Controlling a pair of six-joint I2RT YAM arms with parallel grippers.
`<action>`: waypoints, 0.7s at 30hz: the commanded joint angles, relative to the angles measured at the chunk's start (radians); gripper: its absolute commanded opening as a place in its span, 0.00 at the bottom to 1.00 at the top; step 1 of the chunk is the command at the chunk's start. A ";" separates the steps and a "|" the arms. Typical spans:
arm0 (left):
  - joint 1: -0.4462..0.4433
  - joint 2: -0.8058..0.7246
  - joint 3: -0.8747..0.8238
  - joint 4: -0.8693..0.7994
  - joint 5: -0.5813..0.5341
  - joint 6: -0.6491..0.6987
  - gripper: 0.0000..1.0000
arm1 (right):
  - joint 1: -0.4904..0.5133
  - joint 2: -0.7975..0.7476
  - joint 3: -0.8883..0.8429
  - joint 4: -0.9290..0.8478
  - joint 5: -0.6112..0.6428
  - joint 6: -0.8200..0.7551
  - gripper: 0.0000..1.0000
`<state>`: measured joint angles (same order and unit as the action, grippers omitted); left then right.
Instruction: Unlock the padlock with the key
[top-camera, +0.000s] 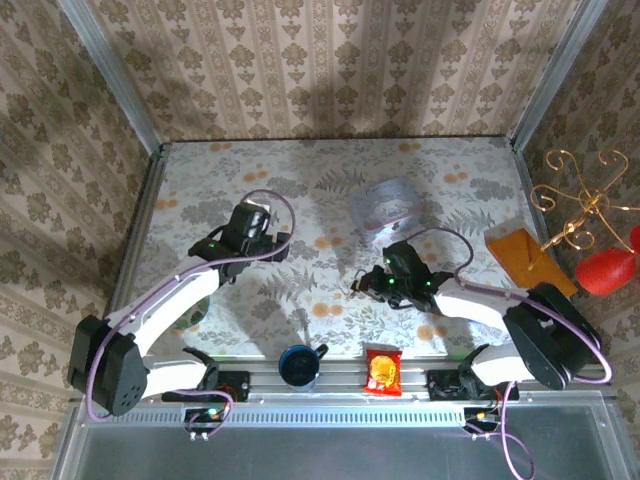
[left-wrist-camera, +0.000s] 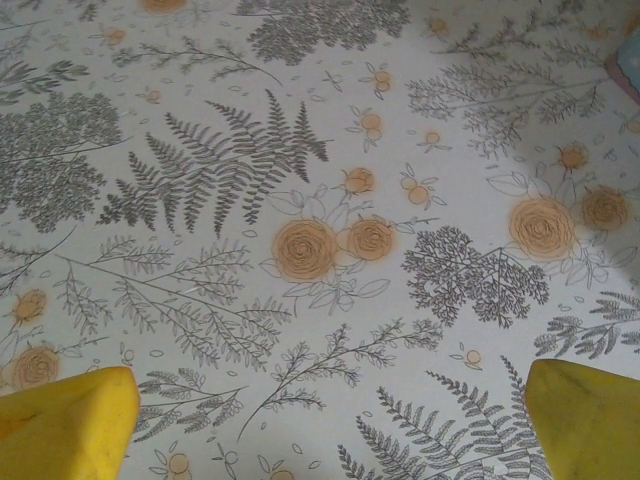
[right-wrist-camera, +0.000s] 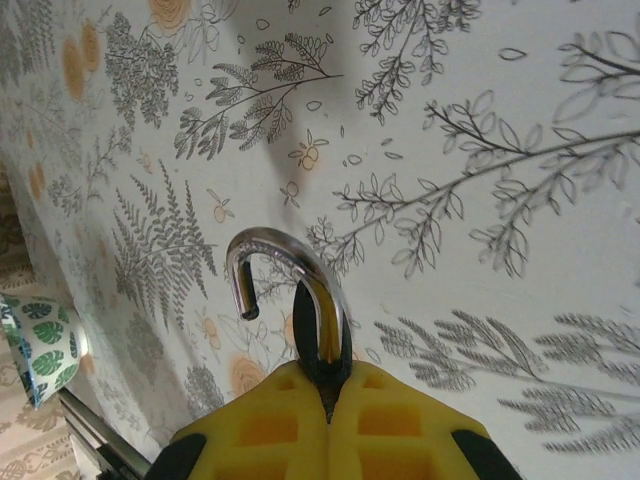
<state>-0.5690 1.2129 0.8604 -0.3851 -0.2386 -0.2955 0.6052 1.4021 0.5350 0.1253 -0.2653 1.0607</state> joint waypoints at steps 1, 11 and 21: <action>0.031 -0.029 -0.023 0.044 0.028 -0.037 1.00 | 0.005 0.049 0.054 -0.030 0.029 -0.025 0.11; 0.101 -0.068 -0.064 0.111 0.061 -0.045 1.00 | -0.022 0.056 0.086 -0.258 0.192 -0.103 0.36; 0.194 -0.133 -0.088 0.168 0.023 0.012 1.00 | -0.031 -0.299 0.103 -0.512 0.463 -0.252 0.60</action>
<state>-0.4023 1.1175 0.7994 -0.2691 -0.1860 -0.3161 0.5793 1.2224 0.6090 -0.2596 0.0242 0.8955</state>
